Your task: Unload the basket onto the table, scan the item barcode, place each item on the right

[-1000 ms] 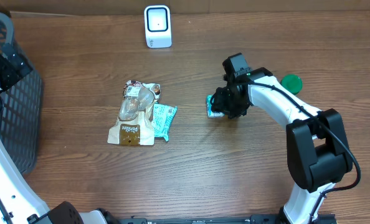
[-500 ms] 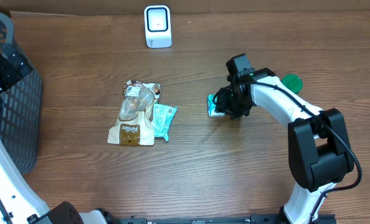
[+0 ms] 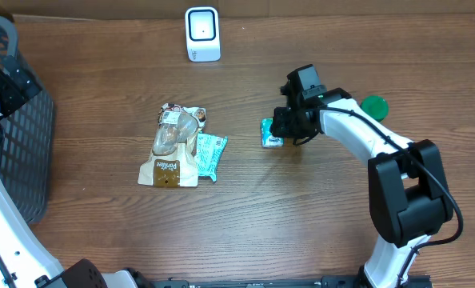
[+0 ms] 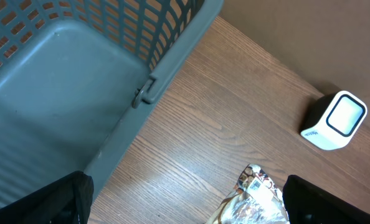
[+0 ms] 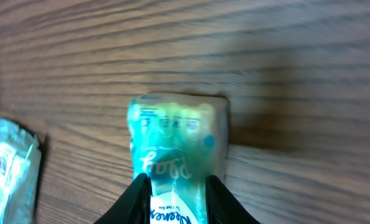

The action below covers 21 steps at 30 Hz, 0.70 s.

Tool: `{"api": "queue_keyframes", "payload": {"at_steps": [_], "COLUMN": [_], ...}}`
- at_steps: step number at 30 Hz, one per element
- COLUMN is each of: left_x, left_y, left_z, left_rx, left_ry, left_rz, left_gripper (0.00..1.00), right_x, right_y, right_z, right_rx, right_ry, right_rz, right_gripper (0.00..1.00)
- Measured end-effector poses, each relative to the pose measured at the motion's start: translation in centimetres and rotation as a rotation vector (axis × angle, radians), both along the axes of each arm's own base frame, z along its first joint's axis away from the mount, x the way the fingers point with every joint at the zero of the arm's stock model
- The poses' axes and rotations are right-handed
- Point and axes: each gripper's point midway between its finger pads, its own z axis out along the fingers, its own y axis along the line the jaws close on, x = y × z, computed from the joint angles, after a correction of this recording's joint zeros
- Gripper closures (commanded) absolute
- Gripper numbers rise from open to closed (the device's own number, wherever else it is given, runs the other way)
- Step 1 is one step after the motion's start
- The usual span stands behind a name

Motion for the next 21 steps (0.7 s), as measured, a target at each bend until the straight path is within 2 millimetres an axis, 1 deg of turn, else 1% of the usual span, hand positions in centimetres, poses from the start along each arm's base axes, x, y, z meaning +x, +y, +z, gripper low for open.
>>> {"api": "queue_keyframes", "payload": {"at_steps": [2, 5, 7, 10, 12, 13, 14, 16, 17, 18, 19, 20, 21], "left_x": [0.0, 0.0, 0.0, 0.0, 0.0, 0.0, 0.0, 0.0, 0.0, 0.0, 0.0, 0.0, 0.0], "left_y": [0.0, 0.0, 0.0, 0.0, 0.0, 0.0, 0.0, 0.0, 0.0, 0.0, 0.0, 0.0, 0.0], "left_z": [0.0, 0.0, 0.0, 0.0, 0.0, 0.0, 0.0, 0.0, 0.0, 0.0, 0.0, 0.0, 0.0], "left_rx": [0.000, 0.000, 0.000, 0.000, 0.000, 0.000, 0.000, 0.000, 0.000, 0.000, 0.000, 0.000, 0.000], "left_ry": [0.000, 0.000, 0.000, 0.000, 0.000, 0.000, 0.000, 0.000, 0.000, 0.000, 0.000, 0.000, 0.000], "left_rz": [0.000, 0.000, 0.000, 0.000, 0.000, 0.000, 0.000, 0.000, 0.000, 0.000, 0.000, 0.000, 0.000], "left_gripper": [0.01, 0.00, 0.00, 0.00, 0.01, 0.01, 0.01, 0.00, 0.01, 0.00, 0.00, 0.00, 0.00], "right_x": [-0.3, -0.4, -0.5, -0.9, -1.0, -0.9, -0.8, -0.8, -1.1, -1.3, -1.5, -2.0, -2.1], "right_y": [0.7, 1.6, 1.9, 1.7, 1.1, 0.7, 0.4, -0.3, -0.8, -1.1, -1.2, -1.3, -1.2], "right_z": [0.0, 0.1, 0.2, 0.2, 0.8, 1.4, 1.9, 3.3, 4.3, 5.2, 5.4, 5.7, 5.5], "right_rx": [-0.008, -0.013, -0.010, -0.004, 0.002, 0.012, 0.017, 0.030, 0.041, 0.051, 0.056, 0.064, 0.067], "right_ry": [-0.018, -0.048, -0.053, -0.033, -0.004, 0.013, 0.020, 0.043, 0.069, 0.083, 0.098, 0.132, 0.147], "right_rz": [0.065, 0.134, 0.156, 0.169, 0.146, 0.113, 0.092, 0.024, -0.040, -0.085, -0.115, -0.173, -0.204], "right_gripper": [0.75, 0.80, 0.81, 0.80, 0.77, 0.69, 0.64, 0.58, 0.51, 0.50, 0.48, 0.43, 0.34]}}
